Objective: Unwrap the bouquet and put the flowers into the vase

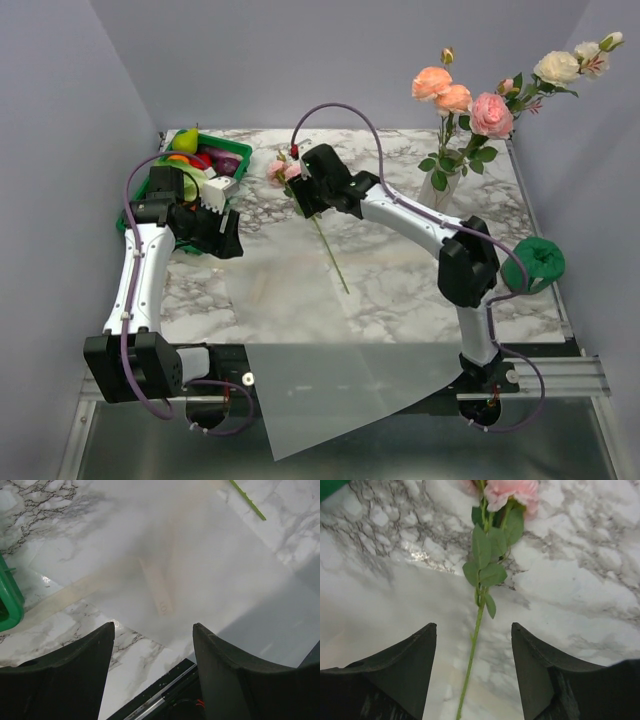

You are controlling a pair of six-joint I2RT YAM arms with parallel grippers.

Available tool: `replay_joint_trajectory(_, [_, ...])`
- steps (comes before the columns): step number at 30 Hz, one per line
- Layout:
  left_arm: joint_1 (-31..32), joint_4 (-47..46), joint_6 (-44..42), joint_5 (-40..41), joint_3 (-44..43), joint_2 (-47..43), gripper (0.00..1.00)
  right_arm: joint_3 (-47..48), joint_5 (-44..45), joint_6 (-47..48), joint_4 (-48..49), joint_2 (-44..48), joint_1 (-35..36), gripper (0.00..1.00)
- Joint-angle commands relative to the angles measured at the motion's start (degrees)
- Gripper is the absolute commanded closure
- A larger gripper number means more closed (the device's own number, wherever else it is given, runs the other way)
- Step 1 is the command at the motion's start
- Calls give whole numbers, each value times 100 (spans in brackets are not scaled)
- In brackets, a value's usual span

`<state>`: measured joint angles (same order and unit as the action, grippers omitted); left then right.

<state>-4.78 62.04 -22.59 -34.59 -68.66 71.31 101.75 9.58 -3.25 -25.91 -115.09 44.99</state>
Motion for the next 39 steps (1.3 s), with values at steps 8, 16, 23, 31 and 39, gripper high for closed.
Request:
replay_joint_trajectory(8, [-32,63,-26,-101,-165,-108,27,1328,-651,-167,-1311,-1559,-183,36])
replay_joint_trajectory(16, [-32,89,-53,-118,-235,-47,27,1514,-528,-255,-1259,-2008,-289,36])
replay_joint_trajectory(23, [-41,98,-97,-75,-253,-12,27,1619,-598,-273,-1136,-2202,-307,41])
replay_joint_trajectory(31, [-41,27,-70,-118,-174,32,27,1821,-765,-405,-1091,-2430,-298,51])
replay_joint_trajectory(39, [-41,10,-44,-57,-130,-55,27,1848,-870,-633,-977,-2492,-351,75])
